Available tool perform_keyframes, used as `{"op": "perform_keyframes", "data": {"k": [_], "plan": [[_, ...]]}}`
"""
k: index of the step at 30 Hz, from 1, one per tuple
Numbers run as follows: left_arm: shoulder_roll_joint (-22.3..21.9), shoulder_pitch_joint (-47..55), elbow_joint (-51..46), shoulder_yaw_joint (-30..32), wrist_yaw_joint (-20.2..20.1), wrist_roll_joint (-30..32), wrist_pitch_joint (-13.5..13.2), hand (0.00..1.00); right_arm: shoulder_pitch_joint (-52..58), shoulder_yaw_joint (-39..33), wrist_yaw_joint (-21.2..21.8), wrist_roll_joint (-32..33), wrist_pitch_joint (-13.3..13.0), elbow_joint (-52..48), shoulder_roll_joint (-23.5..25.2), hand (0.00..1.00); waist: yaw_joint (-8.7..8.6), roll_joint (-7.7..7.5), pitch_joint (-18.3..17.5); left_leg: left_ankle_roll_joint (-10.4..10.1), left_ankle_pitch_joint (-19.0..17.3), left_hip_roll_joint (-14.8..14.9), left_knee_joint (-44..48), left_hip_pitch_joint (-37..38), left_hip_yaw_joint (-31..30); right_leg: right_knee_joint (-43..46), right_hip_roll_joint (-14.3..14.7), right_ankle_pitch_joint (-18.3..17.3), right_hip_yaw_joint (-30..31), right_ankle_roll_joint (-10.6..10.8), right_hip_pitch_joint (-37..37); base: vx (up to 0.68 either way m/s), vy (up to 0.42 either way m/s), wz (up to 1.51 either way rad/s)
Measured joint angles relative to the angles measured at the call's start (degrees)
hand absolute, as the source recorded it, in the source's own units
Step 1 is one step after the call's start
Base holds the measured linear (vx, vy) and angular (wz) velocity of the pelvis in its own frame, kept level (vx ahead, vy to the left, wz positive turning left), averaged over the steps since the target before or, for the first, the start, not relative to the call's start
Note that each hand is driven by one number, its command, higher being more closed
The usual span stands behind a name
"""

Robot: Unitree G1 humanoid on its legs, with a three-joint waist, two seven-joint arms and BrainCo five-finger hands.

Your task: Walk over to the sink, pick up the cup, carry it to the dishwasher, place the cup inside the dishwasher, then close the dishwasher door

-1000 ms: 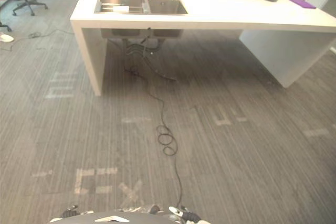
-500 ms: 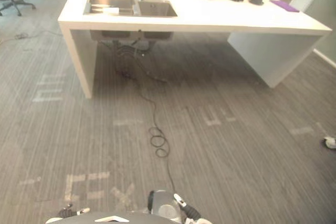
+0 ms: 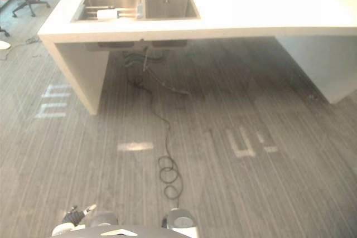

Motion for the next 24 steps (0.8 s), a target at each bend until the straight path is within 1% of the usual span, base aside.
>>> {"op": "perform_keyframes", "data": {"k": [1,2,3,4,5,6,7,8,9,10,11,12,13,15,16,17,18,19,20,21,22,23,24], "plan": [[0.3,-0.1,0.0,0.0,0.1,-0.4,-0.3,0.0,-0.1,0.5,0.0,0.1,0.0,0.0,-0.2,0.0,0.16,-0.34,0.2,0.4,-0.5,-0.4,-0.7,-1.6,1.2,-1.7,-0.1,0.1,0.0,0.1,2.0,-0.02,0.11,-0.03],[0.9,-0.3,-0.1,0.0,0.1,-1.5,-0.9,0.0,-0.5,0.6,0.0,0.2,0.1,0.0,-0.5,0.0,0.59,-0.92,0.7,1.4,-2.4,-1.3,-3.8,-4.4,4.9,-4.1,-0.4,0.2,0.2,0.3,5.7,-0.1,0.165,-0.05],[1.0,-0.6,-0.1,-0.1,0.0,-2.5,-1.0,0.0,-1.2,0.7,0.0,0.1,0.2,0.0,-0.6,0.0,1.07,-1.5,1.2,3.4,-3.6,-2.2,-7.7,-5.8,8.1,-5.1,-1.2,0.2,0.4,0.3,7.9,-0.21,0.239,-0.11],[1.2,-0.9,-0.1,-0.1,-0.2,-3.8,-1.1,0.0,-1.5,0.7,0.3,0.1,0.2,0.0,-0.5,0.0,1.85,-2.07,1.5,5.4,-3.2,-4.4,-17.4,-7.1,12.6,-5.5,-2.5,0.2,0.4,0.4,9.9,-0.25,0.203,-0.11],[1.4,-1.0,-0.1,-0.3,-0.2,-4.0,-1.4,0.0,-1.6,0.6,0.5,0.0,0.1,-0.1,-0.7,0.0,2.12,-2.11,1.6,6.4,-1.1,-5.8,-24.6,-7.1,14.1,-5.5,-2.9,0.1,0.4,0.8,10.8,-0.33,0.218,-0.09],[0.9,-0.3,-0.1,-1.4,-0.3,-4.8,-2.3,0.0,-1.4,0.4,1.3,-0.5,0.1,-0.3,-1.6,0.0,2.3,-0.9,1.2,7.2,7.8,-7.9,-41.7,-6.0,14.8,-5.4,-2.5,-0.2,0.9,1.6,12.0,-0.24,0.182,-0.22],[0.2,0.4,0.1,-2.5,-0.2,-5.7,-2.9,0.0,-1.1,0.4,1.8,-1.2,0.1,-0.1,-3.0,0.0,3.0,1.07,1.3,11.6,18.8,-8.2,-49.5,-4.6,13.9,-5.6,-1.1,-1.4,2.7,2.9,13.5,-0.04,0.2,-0.2],[1.6,0.1,0.8,-2.2,-0.2,-7.4,-3.0,0.0,-2.9,0.7,0.2,-2.7,0.4,1.1,-1.4,0.0,2.63,-1.25,1.9,13.5,17.8,-10.5,-51.3,-3.1,14.7,-7.2,-2.4,-2.2,5.1,2.6,14.6,0.15,0.134,-0.12],[1.8,-0.4,0.6,-2.2,0.0,-8.4,-3.3,0.0,-3.6,0.9,-0.1,-3.2,0.6,1.6,-1.3,0.0,2.72,-1.71,2.0,13.5,17.4,-11.1,-51.5,-3.3,14.7,-7.9,-2.5,-1.8,5.7,2.1,14.5,0.22,0.085,0.04],[1.7,-1.7,0.5,-2.2,0.3,-10.1,-4.5,0.0,-4.4,1.0,-0.2,-3.2,0.6,2.5,-1.5,0.0,3.51,-2.07,2.7,13.4,15.7,-11.7,-50.4,-3.7,15.1,-8.9,-2.4,-0.5,6.9,2.1,13.9,0.17,0.099,0.09],[1.6,-2.2,0.7,-2.3,0.6,-11.6,-5.1,0.0,-4.8,1.4,0.0,-3.1,0.6,2.6,-1.7,0.0,3.45,-2.24,2.8,14.0,13.8,-12.4,-48.7,-4.2,15.0,-8.6,-3.0,0.0,7.0,2.4,13.9,0.17,0.123,0.08],[1.6,-2.3,0.7,-2.4,0.8,-12.0,-5.5,0.0,-5.0,1.7,0.0,-3.1,0.7,2.6,-1.8,0.0,3.25,-2.12,2.9,14.2,13.4,-12.8,-48.5,-4.2,15.0,-8.0,-3.6,0.3,7.2,2.6,13.6,0.2,0.194,0.15],[1.6,-2.2,0.8,-2.5,1.3,-12.8,-6.0,0.0,-5.2,2.3,0.1,-3.1,0.9,2.7,-1.7,0.0,2.95,-2.21,2.8,14.2,12.9,-13.9,-48.6,-3.5,15.2,-5.9,-4.8,0.3,7.7,2.7,13.1,0.2,0.2,0.09],[1.8,-2.2,1.1,-3.0,1.6,-13.0,-7.0,0.0,-5.3,2.6,0.1,-3.1,0.9,3.2,-1.7,0.0,2.86,-2.96,1.7,12.8,10.5,-15.8,-49.2,-3.1,16.5,-0.2,-7.0,-0.6,8.2,4.0,10.8,0.27,0.179,0.03],[2.3,-2.5,1.3,-3.4,1.8,-13.6,-7.5,0.0,-5.3,2.6,-0.1,-2.8,1.0,4.2,-0.9,0.0,2.43,-5.82,0.0,10.5,7.2,-18.0,-49.5,-2.0,18.3,5.4,-10.8,-0.6,8.3,3.9,6.9,0.47,0.041,-0.01],[2.8,-2.7,1.0,-3.7,1.7,-13.8,-7.8,0.0,-5.4,2.5,-0.2,-2.2,1.0,5.0,-0.7,0.0,2.63,-5.7,-0.8,13.4,5.5,-18.0,-44.1,-3.1,16.4,9.9,-11.4,-0.6,9.2,5.0,4.9,0.73,-0.092,-0.27],[3.3,-2.2,1.2,-5.2,1.8,-13.9,-8.4,0.0,-4.6,2.5,0.3,-0.7,1.3,4.8,-1.2,0.0,3.15,-4.81,-1.4,13.4,2.3,-16.7,-43.2,-0.2,13.5,20.3,-11.2,0.6,9.3,8.4,0.3,0.54,-0.113,-0.14],[3.9,-2.7,1.4,-5.7,1.8,-14.2,-8.5,0.0,-4.5,2.9,0.5,-0.6,1.6,4.6,-0.6,0.0,2.01,-6.89,-1.3,13.7,1.7,-19.3,-44.5,2.2,13.3,29.2,-13.6,3.5,10.3,9.3,-2.2,0.47,-0.037,-0.03],[4.4,-3.0,0.8,-6.0,2.0,-15.1,-8.7,0.0,-4.1,2.5,0.4,-0.6,1.7,4.8,0.4,0.0,1.29,-8.05,-1.3,13.9,1.8,-21.0,-47.1,5.6,13.2,37.5,-15.0,7.9,11.1,9.7,-5.9,0.29,0.111,0.18],[4.1,-2.9,-0.1,-6.7,2.8,-15.4,-9.4,0.0,-3.2,2.6,0.5,-0.6,1.6,4.7,1.4,0.0,1.15,-7.88,-1.5,13.8,1.9,-21.5,-50.4,9.9,13.1,45.3,-14.7,7.2,11.0,8.5,-10.6,0.29,0.157,0.0],[3.5,-3.0,-2.5,-7.4,4.1,-15.4,-10.0,0.0,-2.5,3.2,0.7,-0.6,1.3,4.7,1.9,0.0,0.82,-7.46,-1.7,13.5,2.2,-21.5,-53.7,13.5,12.2,47.6,-13.6,5.4,8.8,7.3,-14.3,0.21,0.147,-0.02],[3.2,-3.2,-4.3,-7.7,4.6,-15.4,-10.4,0.0,-2.2,3.3,1.0,-0.6,1.0,4.5,2.2,0.0,0.34,-7.33,-1.8,13.4,2.4,-21.4,-55.1,14.8,11.4,47.2,-13.1,4.3,7.1,7.1,-16.2,0.24,0.143,0.36],[3.1,-4.8,-9.3,-9.3,6.5,-15.0,-11.3,0.0,-1.9,3.4,1.4,-0.3,0.3,4.1,2.9,0.0,-0.83,-7.15,-1.8,13.4,3.0,-21.4,-57.1,16.5,9.4,41.6,-12.3,1.5,3.2,7.0,-20.5,0.24,0.093,0.54]]}}
